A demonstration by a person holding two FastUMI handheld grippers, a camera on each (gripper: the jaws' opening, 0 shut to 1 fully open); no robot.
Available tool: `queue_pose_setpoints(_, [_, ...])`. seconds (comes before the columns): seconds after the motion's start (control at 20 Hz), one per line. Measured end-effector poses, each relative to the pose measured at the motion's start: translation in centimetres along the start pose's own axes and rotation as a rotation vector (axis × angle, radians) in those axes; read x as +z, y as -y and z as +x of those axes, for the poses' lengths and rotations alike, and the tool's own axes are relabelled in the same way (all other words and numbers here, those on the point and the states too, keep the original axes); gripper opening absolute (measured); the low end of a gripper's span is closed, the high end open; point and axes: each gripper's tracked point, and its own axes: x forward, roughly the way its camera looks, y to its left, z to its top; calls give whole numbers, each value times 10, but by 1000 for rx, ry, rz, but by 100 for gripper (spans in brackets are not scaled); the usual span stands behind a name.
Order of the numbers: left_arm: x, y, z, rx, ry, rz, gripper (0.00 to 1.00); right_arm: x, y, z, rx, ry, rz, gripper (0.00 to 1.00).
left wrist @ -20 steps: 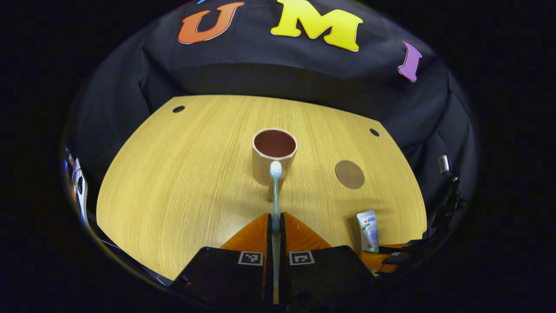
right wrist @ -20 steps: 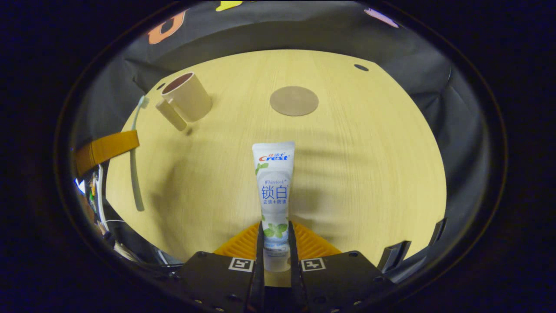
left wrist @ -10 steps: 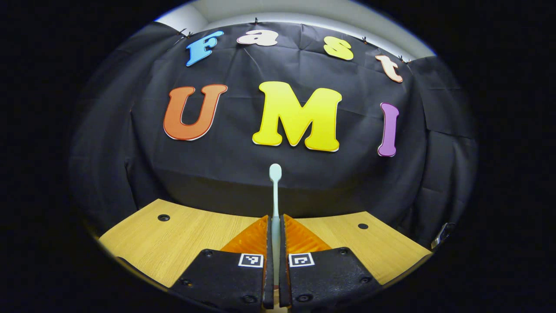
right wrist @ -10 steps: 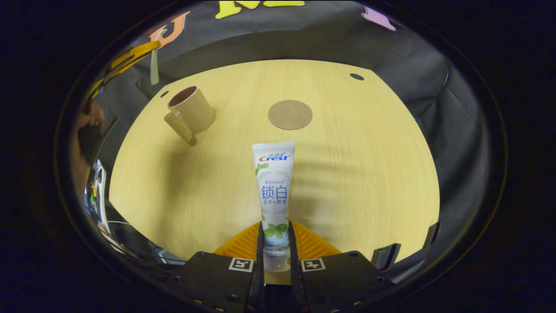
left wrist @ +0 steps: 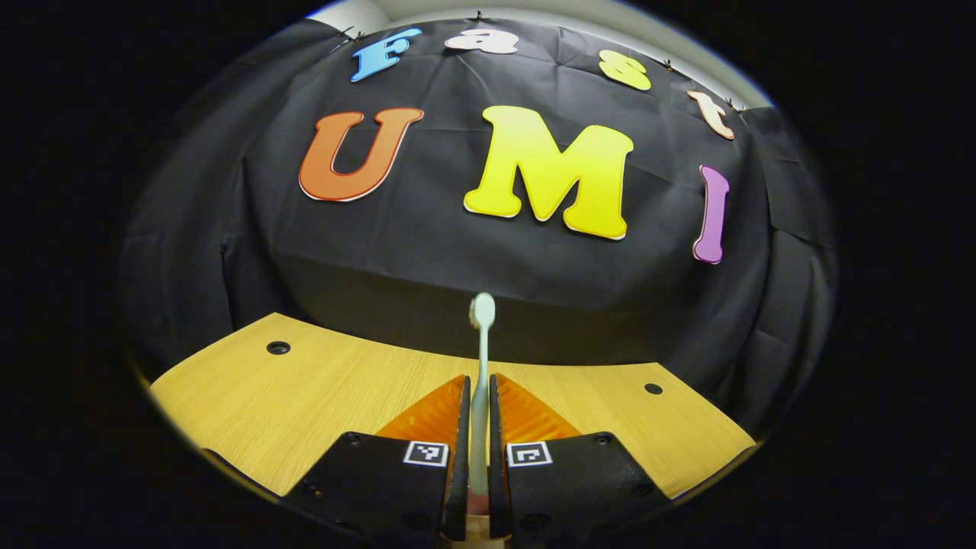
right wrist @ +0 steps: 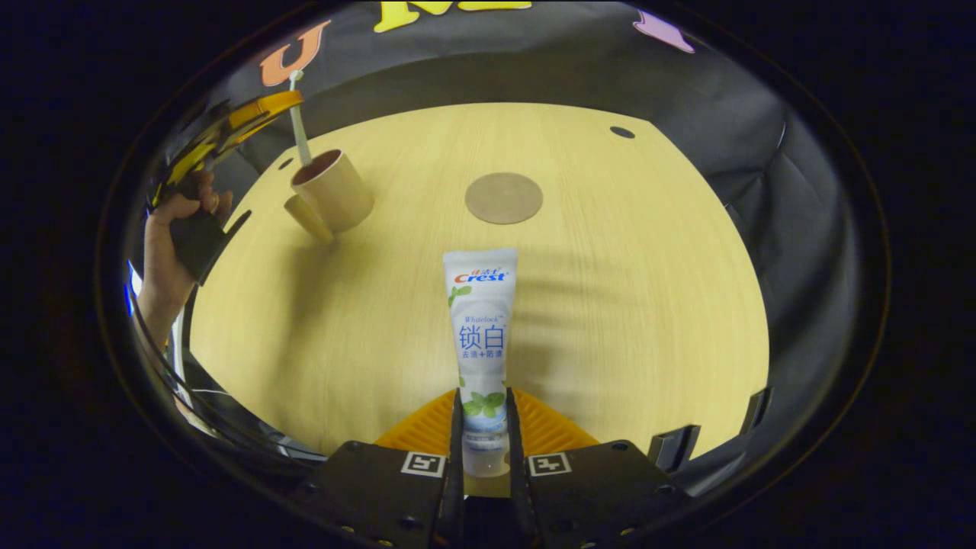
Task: Put the toothbrush and toothpaste on the desktop into the cup, then pick up the cup and place it on the coaster on the desktop.
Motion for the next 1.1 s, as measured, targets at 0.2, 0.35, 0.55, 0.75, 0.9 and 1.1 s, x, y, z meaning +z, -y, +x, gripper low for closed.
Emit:
queue_pose_setpoints(0.2, [3, 4, -7, -11, 5, 33, 46, 2, 0, -1, 11, 16, -5, 25])
queue_pose_setpoints(0.35, [14, -1, -16, 12, 40, 51, 86, 2, 1, 0, 22, 40, -13, 25])
queue_pose_setpoints(0.55, [28, -7, -31, 27, 61, 63, 88, 5, -1, 2, 83, 100, -18, 25])
queue_pose_setpoints(0.75, [39, -31, -53, 83, 61, 77, 89, 20, 5, -9, 200, 293, -82, 25])
queue_pose_setpoints(0.9, [36, -51, -69, 113, 36, 86, 88, 24, 11, -6, 296, 486, -166, 25])
queue_pose_setpoints(1.1, [40, -75, -81, 168, 23, 96, 88, 29, 8, -10, 425, 694, -213, 25])
